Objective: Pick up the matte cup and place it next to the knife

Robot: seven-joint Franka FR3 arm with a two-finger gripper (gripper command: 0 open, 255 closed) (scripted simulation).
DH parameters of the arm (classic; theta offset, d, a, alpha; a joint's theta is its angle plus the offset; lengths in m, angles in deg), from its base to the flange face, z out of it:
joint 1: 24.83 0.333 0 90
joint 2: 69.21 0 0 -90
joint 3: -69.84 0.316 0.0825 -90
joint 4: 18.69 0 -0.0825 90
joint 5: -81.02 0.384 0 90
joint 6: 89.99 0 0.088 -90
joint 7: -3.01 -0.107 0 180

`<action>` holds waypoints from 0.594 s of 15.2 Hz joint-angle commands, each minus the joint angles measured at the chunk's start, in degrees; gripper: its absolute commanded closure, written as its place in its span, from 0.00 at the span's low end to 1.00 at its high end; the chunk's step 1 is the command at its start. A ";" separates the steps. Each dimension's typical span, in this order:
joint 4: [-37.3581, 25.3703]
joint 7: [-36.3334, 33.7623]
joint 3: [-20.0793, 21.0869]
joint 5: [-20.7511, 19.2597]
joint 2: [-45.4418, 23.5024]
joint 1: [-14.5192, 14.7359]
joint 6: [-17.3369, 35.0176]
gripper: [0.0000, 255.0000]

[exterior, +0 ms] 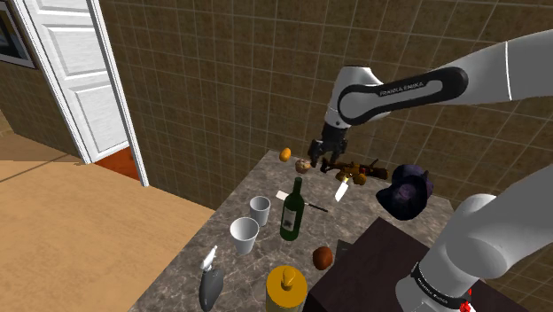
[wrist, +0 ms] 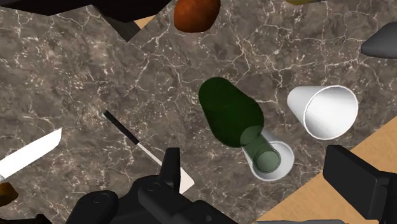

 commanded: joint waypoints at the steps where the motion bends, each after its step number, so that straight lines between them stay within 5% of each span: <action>1: -0.87 -0.23 0.32 0.43 -4.31 0.35 3.55 0.00; 9: -6.22 -0.79 1.41 1.98 -21.61 1.54 15.44 0.00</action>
